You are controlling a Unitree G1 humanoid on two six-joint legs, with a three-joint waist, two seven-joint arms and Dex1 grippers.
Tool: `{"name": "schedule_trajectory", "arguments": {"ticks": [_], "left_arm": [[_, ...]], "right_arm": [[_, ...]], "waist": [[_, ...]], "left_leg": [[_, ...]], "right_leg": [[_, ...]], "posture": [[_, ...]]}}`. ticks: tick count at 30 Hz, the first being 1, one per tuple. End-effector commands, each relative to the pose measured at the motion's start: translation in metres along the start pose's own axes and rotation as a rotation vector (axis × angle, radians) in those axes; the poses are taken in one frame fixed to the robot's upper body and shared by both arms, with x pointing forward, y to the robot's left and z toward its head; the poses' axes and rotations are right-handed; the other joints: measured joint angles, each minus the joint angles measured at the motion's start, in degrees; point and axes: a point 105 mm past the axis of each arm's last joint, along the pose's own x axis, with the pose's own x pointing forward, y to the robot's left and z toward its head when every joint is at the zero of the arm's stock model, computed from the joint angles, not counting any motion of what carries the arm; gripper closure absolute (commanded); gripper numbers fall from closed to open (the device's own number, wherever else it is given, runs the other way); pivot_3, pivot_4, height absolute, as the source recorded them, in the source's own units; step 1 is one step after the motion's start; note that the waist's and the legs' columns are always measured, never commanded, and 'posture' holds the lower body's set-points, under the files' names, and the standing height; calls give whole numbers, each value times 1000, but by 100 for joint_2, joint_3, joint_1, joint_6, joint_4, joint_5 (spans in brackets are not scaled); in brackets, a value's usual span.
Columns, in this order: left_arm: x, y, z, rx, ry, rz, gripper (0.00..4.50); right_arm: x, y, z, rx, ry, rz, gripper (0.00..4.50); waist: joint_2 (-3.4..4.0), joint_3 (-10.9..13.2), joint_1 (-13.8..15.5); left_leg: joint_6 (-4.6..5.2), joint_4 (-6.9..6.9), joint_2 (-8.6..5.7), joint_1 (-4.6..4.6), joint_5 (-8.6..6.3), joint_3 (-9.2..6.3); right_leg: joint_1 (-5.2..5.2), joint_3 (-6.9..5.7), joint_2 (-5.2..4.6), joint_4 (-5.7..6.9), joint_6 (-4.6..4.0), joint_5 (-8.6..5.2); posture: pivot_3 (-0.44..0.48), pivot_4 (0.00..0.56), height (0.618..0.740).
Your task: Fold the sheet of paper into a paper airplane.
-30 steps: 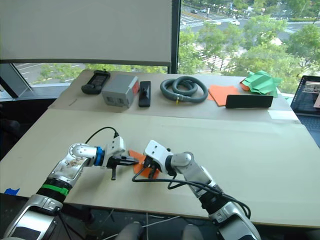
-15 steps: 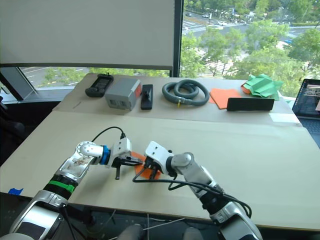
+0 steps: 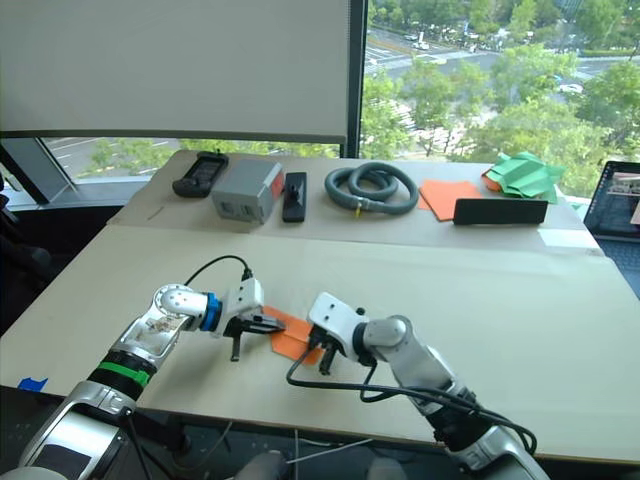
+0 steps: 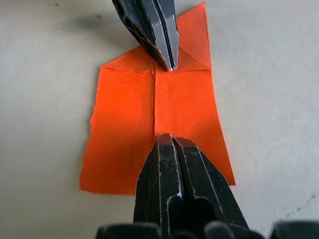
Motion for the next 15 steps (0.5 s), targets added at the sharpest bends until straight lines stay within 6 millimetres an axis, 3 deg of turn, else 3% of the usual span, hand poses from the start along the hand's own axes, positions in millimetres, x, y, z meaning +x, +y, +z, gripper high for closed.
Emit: {"name": "schedule_trajectory", "arguments": {"ticks": [1,6,8,11,12,15], "left_arm": [[-1,-14,-43,-91,154,-36,4500],[-2,-15,-45,-85,157,-42,4500],[-2,-16,-45,-82,157,-43,4500],[0,-15,-42,-77,148,-42,4500],[0,-15,-41,-76,146,-42,4500],[0,-15,-40,-73,142,-42,4500]], "right_arm": [[-9,11,-73,141,257,9,4474],[-26,17,-88,143,298,0,4474],[-27,12,-70,113,211,-22,4474],[-31,-3,-21,68,-32,-77,4474],[-35,0,1,50,-143,-55,4474],[-45,3,41,43,-350,-28,4474]], "waist": [[-2,-14,8],[-15,-32,32],[-18,-34,31],[-24,-30,28],[-18,-19,24],[-1,42,6]], "left_leg": [[-1,0,0,-1,0,0],[-4,2,-5,-11,-2,4],[-4,5,-6,-12,-3,7],[-6,8,-6,-20,-4,7],[-6,8,-5,-22,-4,7],[-6,7,-4,-43,-4,7]], "right_leg": [[0,-1,-2,-1,1,-1],[4,-2,-11,-12,12,-11],[5,-2,-14,-14,14,-14],[4,-3,-16,-16,14,-14],[4,-5,-16,-16,14,-15],[-16,-6,-15,-16,15,-14]], "posture": [[0,150,702],[0,150,702],[0,150,702],[0,150,702],[0,150,702],[0,150,702]]}}
